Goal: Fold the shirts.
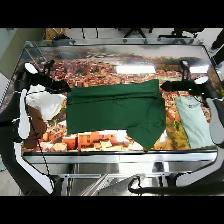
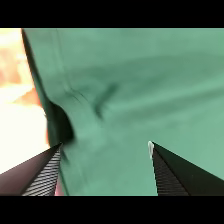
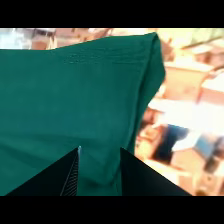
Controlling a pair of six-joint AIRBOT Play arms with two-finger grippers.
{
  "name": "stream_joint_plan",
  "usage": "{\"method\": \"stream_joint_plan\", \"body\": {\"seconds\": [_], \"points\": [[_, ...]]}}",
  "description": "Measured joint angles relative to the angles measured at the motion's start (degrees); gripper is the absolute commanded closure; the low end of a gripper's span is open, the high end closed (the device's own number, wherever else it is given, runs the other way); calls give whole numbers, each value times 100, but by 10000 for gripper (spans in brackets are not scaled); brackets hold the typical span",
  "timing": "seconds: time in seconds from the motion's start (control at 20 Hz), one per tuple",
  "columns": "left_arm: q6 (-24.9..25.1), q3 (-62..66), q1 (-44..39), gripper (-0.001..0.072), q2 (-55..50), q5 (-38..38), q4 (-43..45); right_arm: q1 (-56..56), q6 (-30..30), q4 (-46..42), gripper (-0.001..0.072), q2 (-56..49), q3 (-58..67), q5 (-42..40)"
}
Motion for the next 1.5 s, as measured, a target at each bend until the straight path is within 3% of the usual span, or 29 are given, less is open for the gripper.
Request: {"method": "stream_joint_plan", "body": {"seconds": [0.2, 0.4, 0.45, 0.5, 0.55, 0.9, 0.95, 1.0, 1.05, 1.35, 1.5], "points": [[-249, -754, 170, 107, 688, -605, 9, -367, 914, -837, 420, 817, -297, 850], [-251, -2909, 400, 106, 1803, -341, 13, -761, 1556, -1128, 485, 1786, -1351, 1416], [-219, -3510, 470, 106, 2090, -192, 4, -822, 1687, -1169, 464, 2026, -1644, 1471], [-175, -4033, 531, 107, 2330, -13, -22, -863, 1810, -1198, 326, 2249, -1930, 1530], [-118, -4546, 588, 107, 2555, 229, -42, -892, 1919, -1202, 260, 2452, -2216, 1572], [481, -6271, 435, 111, 2887, 1703, -990, -962, 2389, -1261, 261, 2881, -3287, 1764], [538, -6286, 385, 301, 2811, 1784, -1067, -966, 2457, -1266, 261, 2898, -3366, 1845], [608, -6269, 334, 555, 2726, 1884, -1115, -966, 2518, -1266, 260, 2911, -3449, 1937], [651, -6210, 289, 690, 2636, 1926, -1141, -966, 2566, -1266, 260, 2924, -3532, 2020], [831, -5681, 175, 690, 2461, 1657, -1154, -957, 2708, -1233, 250, 2940, -4426, 2052], [844, -5541, 168, 690, 2448, 1539, -1187, -946, 2437, -837, 251, 2837, -4859, 1740]]}}
